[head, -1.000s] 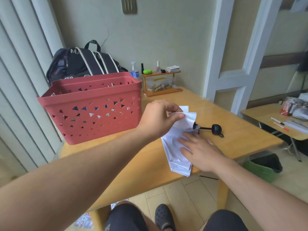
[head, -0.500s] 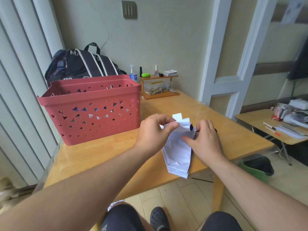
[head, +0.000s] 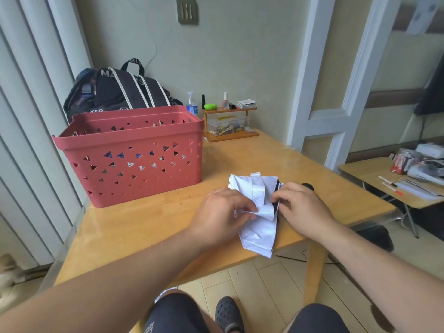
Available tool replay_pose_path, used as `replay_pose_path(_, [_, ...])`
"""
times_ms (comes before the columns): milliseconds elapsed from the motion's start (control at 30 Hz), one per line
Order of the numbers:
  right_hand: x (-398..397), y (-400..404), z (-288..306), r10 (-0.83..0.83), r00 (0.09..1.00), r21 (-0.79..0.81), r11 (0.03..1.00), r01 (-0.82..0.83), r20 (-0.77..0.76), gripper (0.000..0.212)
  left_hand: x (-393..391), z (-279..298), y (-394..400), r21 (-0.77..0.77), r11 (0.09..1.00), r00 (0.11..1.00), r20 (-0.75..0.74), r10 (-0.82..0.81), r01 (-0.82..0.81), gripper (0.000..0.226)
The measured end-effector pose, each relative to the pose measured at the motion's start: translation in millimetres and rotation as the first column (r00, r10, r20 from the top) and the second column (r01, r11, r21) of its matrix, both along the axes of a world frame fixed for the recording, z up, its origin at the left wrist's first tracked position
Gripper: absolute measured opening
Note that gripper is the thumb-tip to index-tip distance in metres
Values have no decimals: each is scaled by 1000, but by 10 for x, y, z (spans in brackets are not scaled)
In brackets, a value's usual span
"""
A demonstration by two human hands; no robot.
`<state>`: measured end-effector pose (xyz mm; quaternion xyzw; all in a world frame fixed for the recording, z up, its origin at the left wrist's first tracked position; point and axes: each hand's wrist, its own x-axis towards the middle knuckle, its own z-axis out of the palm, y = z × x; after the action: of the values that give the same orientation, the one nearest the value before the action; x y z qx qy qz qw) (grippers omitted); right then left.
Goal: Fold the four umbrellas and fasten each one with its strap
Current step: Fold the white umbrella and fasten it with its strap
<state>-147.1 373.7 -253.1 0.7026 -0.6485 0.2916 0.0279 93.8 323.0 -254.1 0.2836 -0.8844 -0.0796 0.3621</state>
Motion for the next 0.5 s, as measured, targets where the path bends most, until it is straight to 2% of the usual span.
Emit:
replay_pose_path(67, [41, 45, -39, 3, 1000, 27, 1000, -2, -20, 35, 2, -40, 2, -19, 1000, 1000, 25, -6, 6, 13])
replay_pose_path(167, [138, 134, -44, 81, 997, -50, 995, -81, 5, 39, 10, -61, 13, 2, 1000, 1000, 3, -2, 2, 12])
replay_pose_path(233, [212, 200, -42, 145, 989, -118, 983, -143, 13, 33, 29, -77, 16, 2, 1000, 1000, -9, -17, 17, 12])
replay_pose_path(333, [265, 228, -93, 189, 982, -203, 961, -187, -11, 18, 54, -130, 26, -6, 1000, 1000, -23, 11, -11, 23])
replay_pose_path(433, [264, 212, -133, 152, 988, -223, 964, -147, 6, 20, 67, -151, 63, 128, 986, 993, -38, 110, -104, 35])
replay_pose_path(500, [278, 219, -136, 134, 990, -215, 969, -124, 32, 24, 65, -167, 92, 225, 967, 992, -14, 125, -118, 34])
